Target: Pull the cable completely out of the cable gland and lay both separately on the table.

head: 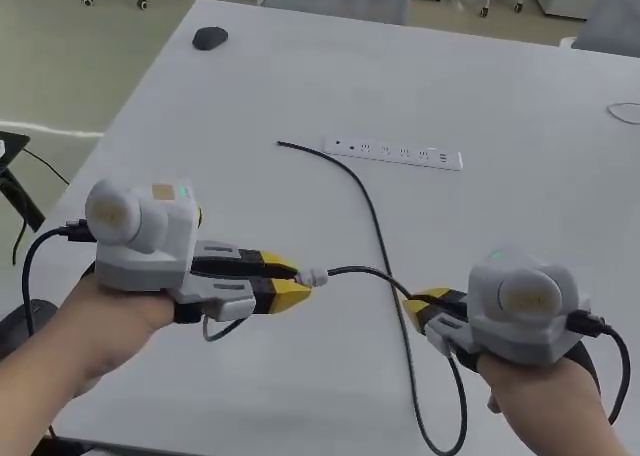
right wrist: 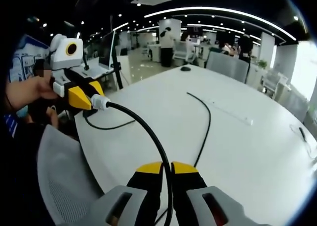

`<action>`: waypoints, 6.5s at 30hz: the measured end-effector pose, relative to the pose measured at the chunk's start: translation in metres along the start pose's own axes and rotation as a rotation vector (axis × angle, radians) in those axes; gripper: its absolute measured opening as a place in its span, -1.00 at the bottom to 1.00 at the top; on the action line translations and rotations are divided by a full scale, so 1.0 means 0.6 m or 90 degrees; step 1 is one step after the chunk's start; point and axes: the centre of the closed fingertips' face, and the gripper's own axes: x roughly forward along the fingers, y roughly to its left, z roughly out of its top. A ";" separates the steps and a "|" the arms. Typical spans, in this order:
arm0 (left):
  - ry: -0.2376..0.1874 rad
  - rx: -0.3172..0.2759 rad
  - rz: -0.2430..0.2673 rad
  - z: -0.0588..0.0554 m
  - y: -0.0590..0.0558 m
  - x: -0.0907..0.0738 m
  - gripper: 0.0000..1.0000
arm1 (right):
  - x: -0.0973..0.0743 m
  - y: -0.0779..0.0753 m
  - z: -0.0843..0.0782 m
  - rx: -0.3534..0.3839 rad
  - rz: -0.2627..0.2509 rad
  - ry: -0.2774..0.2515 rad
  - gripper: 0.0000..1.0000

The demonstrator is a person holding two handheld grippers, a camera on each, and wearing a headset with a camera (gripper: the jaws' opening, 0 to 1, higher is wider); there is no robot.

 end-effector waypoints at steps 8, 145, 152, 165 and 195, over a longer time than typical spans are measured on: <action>0.009 0.001 -0.005 -0.002 -0.005 0.010 -0.71 | -0.017 0.031 0.059 -0.137 0.023 -0.041 -0.64; 0.020 -0.008 -0.044 -0.022 -0.046 0.040 -0.71 | 0.004 0.130 0.033 -0.207 0.255 -0.056 -1.00; 0.025 -0.011 -0.033 -0.023 -0.042 0.044 -0.69 | 0.002 0.130 0.033 -0.184 0.251 -0.050 -1.00; 0.015 0.019 -0.037 -0.010 -0.043 0.047 -0.71 | -0.006 0.123 0.043 -0.196 0.238 -0.067 -1.00; -0.029 0.015 -0.012 0.019 -0.032 0.023 -0.72 | -0.009 0.023 0.002 0.158 0.134 -0.105 -1.00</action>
